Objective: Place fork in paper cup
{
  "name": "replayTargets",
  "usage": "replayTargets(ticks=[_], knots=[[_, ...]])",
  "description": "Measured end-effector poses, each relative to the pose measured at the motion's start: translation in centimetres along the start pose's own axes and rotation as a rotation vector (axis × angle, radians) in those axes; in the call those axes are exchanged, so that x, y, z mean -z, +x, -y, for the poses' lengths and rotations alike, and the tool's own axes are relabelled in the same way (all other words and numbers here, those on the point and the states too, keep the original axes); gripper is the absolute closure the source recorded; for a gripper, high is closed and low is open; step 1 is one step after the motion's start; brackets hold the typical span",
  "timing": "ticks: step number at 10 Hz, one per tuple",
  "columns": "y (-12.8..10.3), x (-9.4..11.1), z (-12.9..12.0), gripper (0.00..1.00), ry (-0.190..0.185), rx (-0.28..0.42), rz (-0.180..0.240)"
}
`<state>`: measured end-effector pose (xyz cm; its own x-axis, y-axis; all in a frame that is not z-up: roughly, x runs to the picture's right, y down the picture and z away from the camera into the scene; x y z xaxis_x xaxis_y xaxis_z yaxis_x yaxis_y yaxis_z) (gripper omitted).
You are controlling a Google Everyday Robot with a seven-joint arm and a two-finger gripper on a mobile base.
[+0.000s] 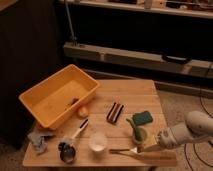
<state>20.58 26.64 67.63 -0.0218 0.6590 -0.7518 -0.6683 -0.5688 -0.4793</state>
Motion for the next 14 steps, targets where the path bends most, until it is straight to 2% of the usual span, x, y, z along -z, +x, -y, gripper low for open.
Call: replayTargets(ticks=[4,6,8,10,11,12,14], knots=[[1.0,7.1,-6.0,1.00,-0.056,0.027,0.055],[1.5,9.9,-8.2,1.00,-0.061,0.043,0.082],[1.8,12.7,-10.7,1.00,-0.047,0.073,0.107],[1.9,13.5,-12.8,1.00,-0.016,0.105,0.102],[1.8,13.1,-13.6,1.00,0.016,0.114,0.090],[1.6,12.5,-14.0,1.00,0.043,0.117,0.078],[1.0,9.9,-14.2,1.00,0.097,0.119,0.025]])
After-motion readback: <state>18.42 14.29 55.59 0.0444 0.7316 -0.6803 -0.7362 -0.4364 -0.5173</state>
